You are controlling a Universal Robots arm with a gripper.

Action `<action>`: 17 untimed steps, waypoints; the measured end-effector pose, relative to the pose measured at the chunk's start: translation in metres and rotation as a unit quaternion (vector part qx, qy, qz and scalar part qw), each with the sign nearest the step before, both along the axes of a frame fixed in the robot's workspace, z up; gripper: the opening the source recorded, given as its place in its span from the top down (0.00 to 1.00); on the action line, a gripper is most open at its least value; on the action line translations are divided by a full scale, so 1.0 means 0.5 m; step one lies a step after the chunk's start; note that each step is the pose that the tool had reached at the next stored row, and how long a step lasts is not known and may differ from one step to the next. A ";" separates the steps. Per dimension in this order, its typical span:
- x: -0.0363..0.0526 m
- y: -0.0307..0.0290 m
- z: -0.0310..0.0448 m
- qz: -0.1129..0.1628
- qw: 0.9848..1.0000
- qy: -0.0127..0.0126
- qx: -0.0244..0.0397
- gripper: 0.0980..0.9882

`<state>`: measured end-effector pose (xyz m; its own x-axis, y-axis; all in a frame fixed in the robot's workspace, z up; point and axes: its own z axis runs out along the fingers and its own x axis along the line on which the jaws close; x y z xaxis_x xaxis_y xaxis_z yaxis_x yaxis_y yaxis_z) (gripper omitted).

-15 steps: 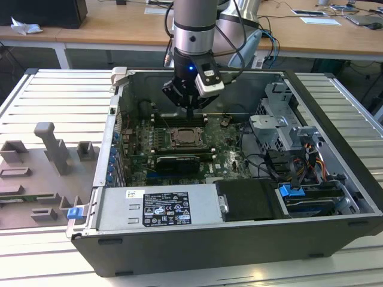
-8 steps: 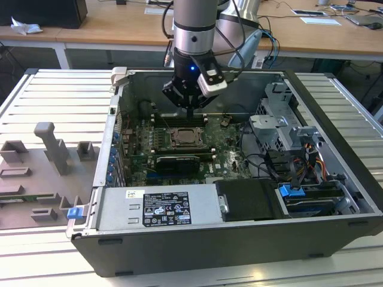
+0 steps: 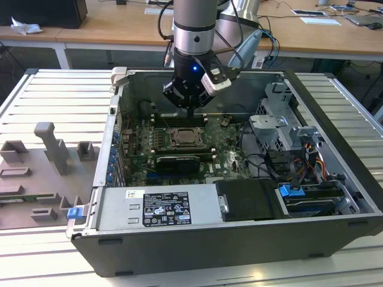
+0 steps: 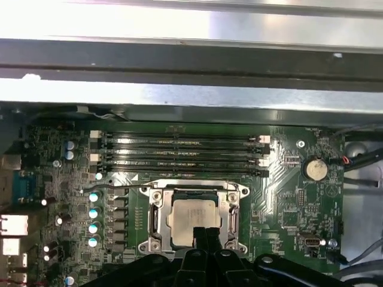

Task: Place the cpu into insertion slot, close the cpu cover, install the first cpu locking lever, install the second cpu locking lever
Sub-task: 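Install the first cpu locking lever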

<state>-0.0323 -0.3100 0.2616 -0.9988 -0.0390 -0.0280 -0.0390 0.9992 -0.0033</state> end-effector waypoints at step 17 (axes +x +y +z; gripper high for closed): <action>-0.054 0.000 0.000 0.012 1.000 0.000 0.002 0.99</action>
<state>-0.0594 -0.3100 0.2615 -0.9976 -0.0629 -0.0283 -0.0630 0.9980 0.0007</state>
